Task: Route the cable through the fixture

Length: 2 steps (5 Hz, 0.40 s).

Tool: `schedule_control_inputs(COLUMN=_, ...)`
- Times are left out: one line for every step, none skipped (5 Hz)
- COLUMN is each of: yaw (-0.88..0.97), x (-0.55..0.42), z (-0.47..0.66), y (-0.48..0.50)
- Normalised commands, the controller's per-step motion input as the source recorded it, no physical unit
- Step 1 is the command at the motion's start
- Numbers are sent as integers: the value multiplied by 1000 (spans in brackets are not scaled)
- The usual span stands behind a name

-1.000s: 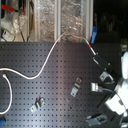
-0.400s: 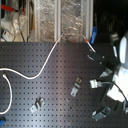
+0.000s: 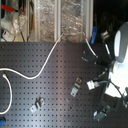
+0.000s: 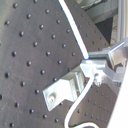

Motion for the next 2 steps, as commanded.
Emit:
schedule_control_inputs(yaw=-211, x=39, z=314, y=445)
schedule_control_inputs(yaw=-226, x=-1, z=480, y=14)
